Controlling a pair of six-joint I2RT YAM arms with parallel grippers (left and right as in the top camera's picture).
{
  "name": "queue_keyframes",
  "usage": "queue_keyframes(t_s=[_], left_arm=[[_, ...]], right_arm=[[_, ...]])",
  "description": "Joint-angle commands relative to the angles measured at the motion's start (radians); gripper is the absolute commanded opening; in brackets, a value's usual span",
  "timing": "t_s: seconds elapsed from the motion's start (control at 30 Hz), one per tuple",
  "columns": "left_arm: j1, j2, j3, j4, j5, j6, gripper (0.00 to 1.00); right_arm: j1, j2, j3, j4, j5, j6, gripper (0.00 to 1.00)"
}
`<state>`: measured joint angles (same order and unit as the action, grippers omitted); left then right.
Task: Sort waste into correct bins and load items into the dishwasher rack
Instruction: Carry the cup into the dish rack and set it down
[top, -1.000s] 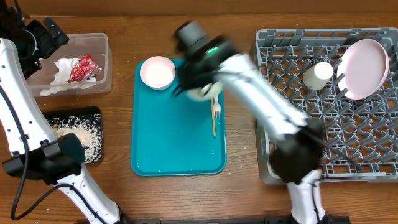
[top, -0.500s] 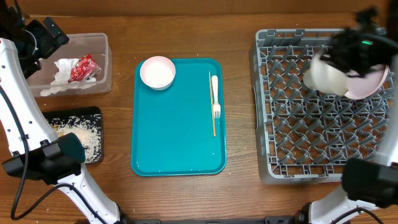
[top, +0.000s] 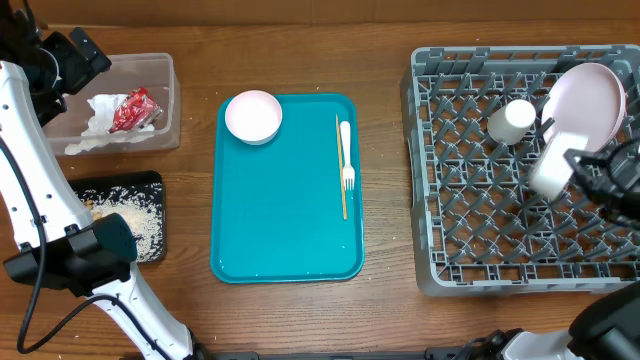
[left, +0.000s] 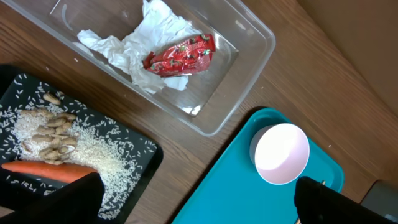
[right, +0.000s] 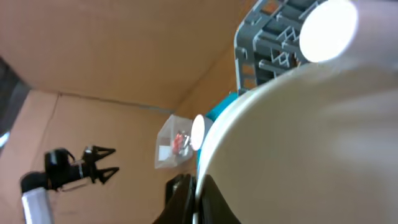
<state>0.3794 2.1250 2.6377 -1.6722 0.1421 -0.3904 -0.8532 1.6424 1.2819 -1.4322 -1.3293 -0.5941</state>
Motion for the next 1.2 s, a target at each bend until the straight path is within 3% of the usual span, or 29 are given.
queue_keyframes(t_s=[0.0, 0.23, 0.47, 0.77, 0.87, 1.0, 1.17], left_arm=[[-0.008, 0.002, 0.000, 0.001, 0.005, -0.006, 1.00], [-0.008, 0.002, 0.000, 0.001, 0.005, -0.006, 1.00], [-0.008, 0.002, 0.000, 0.001, 0.005, -0.006, 1.00], [-0.008, 0.002, 0.000, 0.001, 0.005, -0.006, 1.00], [-0.008, 0.002, 0.000, 0.001, 0.005, -0.006, 1.00], [-0.008, 0.002, 0.000, 0.001, 0.005, -0.006, 1.00], [-0.008, 0.002, 0.000, 0.001, 0.005, -0.006, 1.00]], right_arm=[[0.029, -0.013, -0.097, 0.127, -0.143, -0.053, 0.04], [0.181, -0.012, -0.114, 0.367, -0.165, -0.027, 0.04], [0.211, -0.010, -0.123, 0.387, -0.164, -0.026, 0.04], [0.212, -0.010, -0.278, 0.492, -0.154, -0.026, 0.04], [0.212, -0.010, -0.281, 0.557, -0.149, 0.032, 0.04], [0.212, -0.010, -0.281, 0.707, -0.072, 0.227, 0.04], [0.212, -0.010, -0.281, 0.727, -0.033, 0.260, 0.04]])
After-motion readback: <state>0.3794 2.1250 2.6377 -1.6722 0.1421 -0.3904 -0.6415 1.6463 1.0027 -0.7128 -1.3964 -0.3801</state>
